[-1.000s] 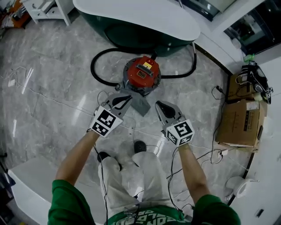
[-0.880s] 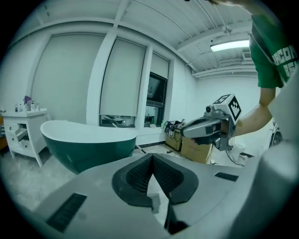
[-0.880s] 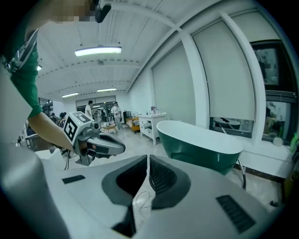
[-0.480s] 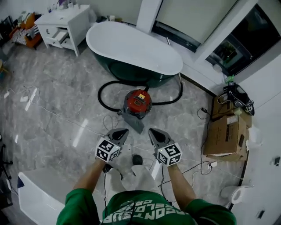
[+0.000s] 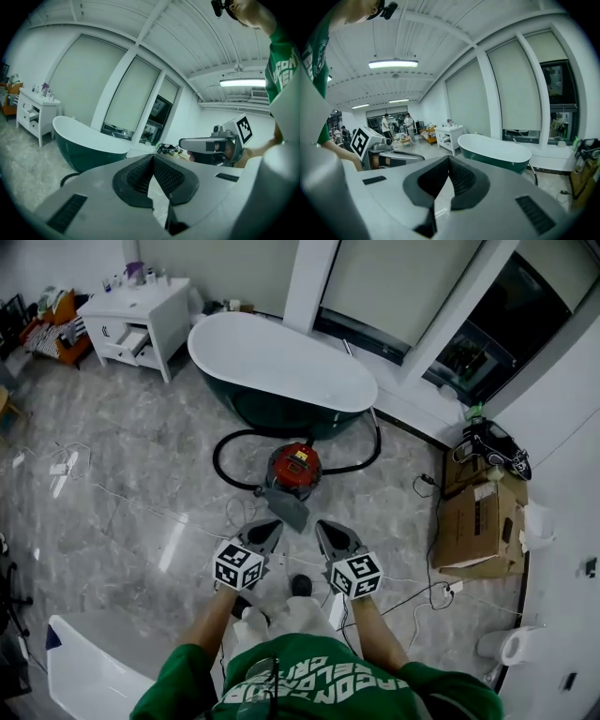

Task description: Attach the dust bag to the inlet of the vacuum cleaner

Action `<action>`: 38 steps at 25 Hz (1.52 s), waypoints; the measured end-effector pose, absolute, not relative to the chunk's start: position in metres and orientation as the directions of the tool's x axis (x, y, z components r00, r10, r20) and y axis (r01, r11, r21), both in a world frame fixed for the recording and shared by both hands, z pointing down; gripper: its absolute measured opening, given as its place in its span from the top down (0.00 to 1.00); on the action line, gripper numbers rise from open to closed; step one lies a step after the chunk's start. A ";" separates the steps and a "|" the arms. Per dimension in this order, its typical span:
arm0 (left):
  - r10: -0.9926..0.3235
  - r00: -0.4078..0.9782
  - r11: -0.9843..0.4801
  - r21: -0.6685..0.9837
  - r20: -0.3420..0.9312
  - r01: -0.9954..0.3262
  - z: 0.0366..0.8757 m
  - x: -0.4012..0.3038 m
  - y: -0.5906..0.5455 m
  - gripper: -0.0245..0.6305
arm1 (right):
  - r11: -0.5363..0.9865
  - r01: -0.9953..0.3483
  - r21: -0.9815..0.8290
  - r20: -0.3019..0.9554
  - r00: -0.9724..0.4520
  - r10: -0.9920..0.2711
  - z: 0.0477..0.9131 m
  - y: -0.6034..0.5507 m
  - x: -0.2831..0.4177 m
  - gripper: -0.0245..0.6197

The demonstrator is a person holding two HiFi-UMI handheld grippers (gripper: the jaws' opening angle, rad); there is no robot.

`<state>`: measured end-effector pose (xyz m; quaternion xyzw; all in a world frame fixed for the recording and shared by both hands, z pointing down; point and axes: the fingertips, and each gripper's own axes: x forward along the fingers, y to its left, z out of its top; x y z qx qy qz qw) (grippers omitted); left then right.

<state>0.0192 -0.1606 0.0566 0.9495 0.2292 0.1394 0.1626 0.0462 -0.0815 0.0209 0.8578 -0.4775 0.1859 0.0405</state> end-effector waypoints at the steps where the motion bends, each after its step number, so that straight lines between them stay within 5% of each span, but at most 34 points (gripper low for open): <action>1: 0.470 0.863 -0.846 0.375 0.186 0.380 0.053 0.017 -0.161 0.96 | -0.541 -0.834 -0.105 0.356 0.477 -0.804 0.019 -0.080 0.045 0.95; 24: 0.117 0.978 -0.957 0.282 0.171 0.065 0.003 0.035 -0.051 0.96 | -0.391 -0.915 -0.098 0.266 0.355 -0.896 -0.021 0.031 0.099 0.95; 38: 0.079 0.979 -0.961 0.276 0.189 0.024 0.009 0.043 0.002 0.96 | -0.399 -0.909 -0.117 0.272 0.357 -0.894 -0.007 0.089 0.118 0.95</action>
